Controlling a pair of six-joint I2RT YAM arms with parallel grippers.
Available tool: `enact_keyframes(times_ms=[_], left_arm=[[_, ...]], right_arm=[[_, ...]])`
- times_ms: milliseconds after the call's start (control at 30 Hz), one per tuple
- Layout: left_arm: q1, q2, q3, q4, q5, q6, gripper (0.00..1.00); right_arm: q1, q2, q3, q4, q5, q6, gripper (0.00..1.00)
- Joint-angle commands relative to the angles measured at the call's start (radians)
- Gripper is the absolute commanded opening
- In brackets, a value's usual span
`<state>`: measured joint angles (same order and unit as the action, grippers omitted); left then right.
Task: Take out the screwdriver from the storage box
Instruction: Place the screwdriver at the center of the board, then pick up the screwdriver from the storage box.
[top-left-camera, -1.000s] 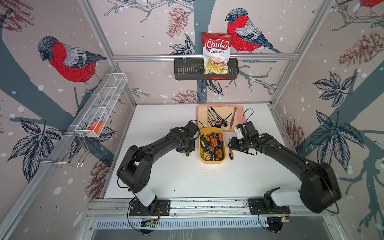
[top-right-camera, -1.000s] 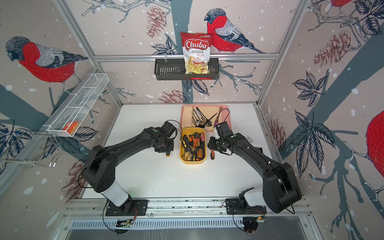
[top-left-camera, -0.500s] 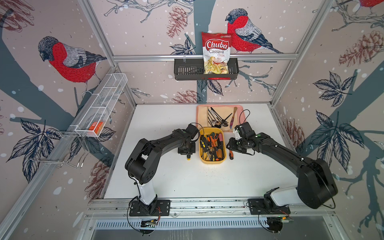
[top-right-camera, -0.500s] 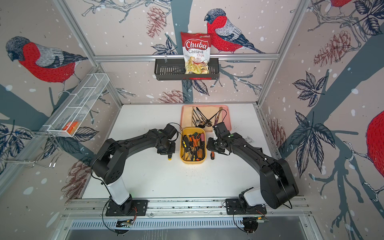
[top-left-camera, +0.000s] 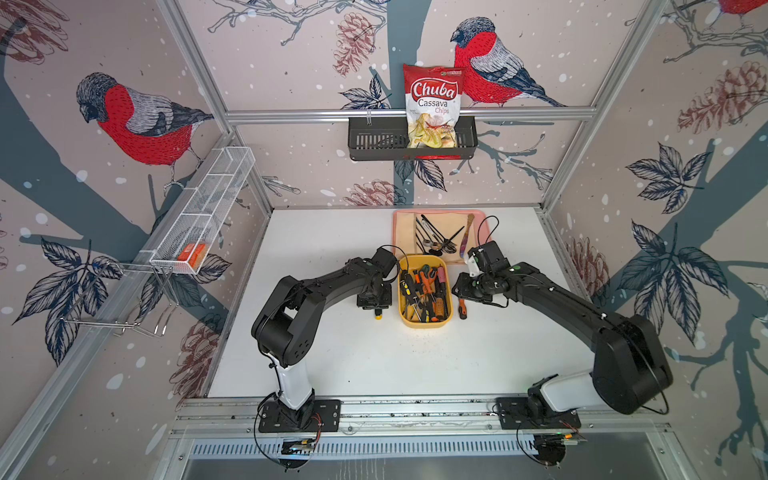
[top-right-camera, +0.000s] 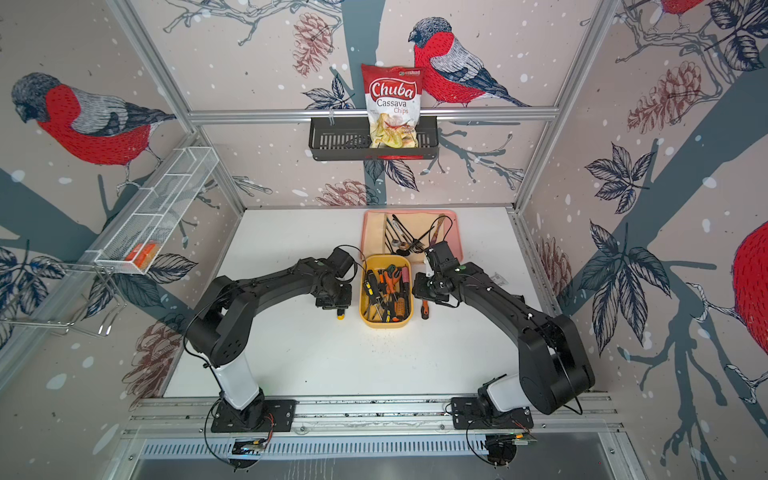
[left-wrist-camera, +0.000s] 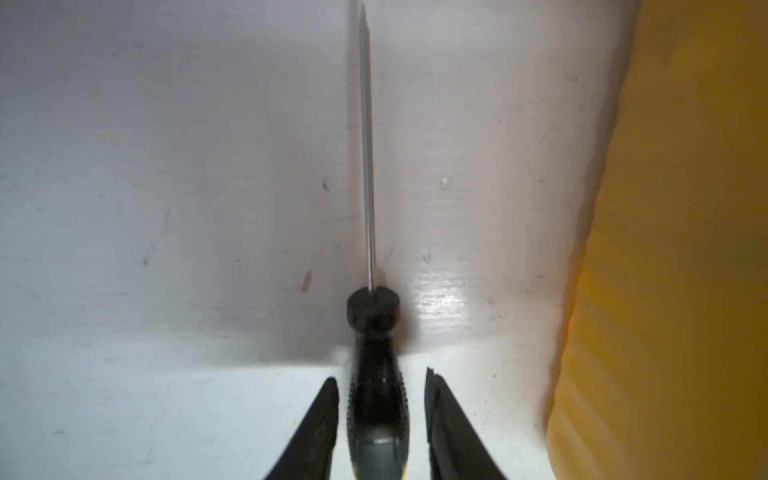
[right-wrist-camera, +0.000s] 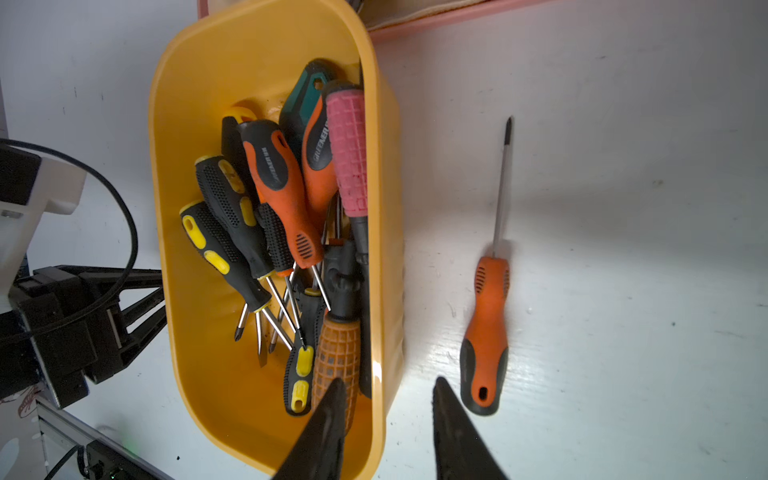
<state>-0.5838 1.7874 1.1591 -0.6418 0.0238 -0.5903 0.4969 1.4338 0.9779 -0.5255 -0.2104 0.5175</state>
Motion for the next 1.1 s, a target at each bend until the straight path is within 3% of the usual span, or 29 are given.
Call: enact_keyframes(times_ms=[0,200,400,567,733,1067], left_arm=[[0.002,-0.037,0.012,-0.020,-0.016,-0.031,0.41],[0.001,-0.148,0.021,-0.011,0.014,-0.044,0.48],[0.001,-0.267,-0.026,0.110,0.152,0.003,0.50],[0.001,-0.309,-0.094,0.184,0.264,0.049,0.50],[0.001,-0.382,-0.236,0.316,0.393,0.041,0.51],[0.002,-0.428,-0.275,0.247,0.369,0.105,0.46]], right_arm=[[0.001,-0.018,0.022,-0.030,0.022,-0.030,0.37],[0.011,-0.074,0.046,-0.046,0.086,-0.049,0.43],[0.029,-0.049,0.098,-0.113,0.112,-0.009,0.46],[0.160,-0.009,0.147,-0.152,0.225,0.126,0.53],[0.271,0.069,0.200,-0.209,0.324,0.246,0.49],[0.359,0.195,0.232,-0.242,0.382,0.353,0.47]])
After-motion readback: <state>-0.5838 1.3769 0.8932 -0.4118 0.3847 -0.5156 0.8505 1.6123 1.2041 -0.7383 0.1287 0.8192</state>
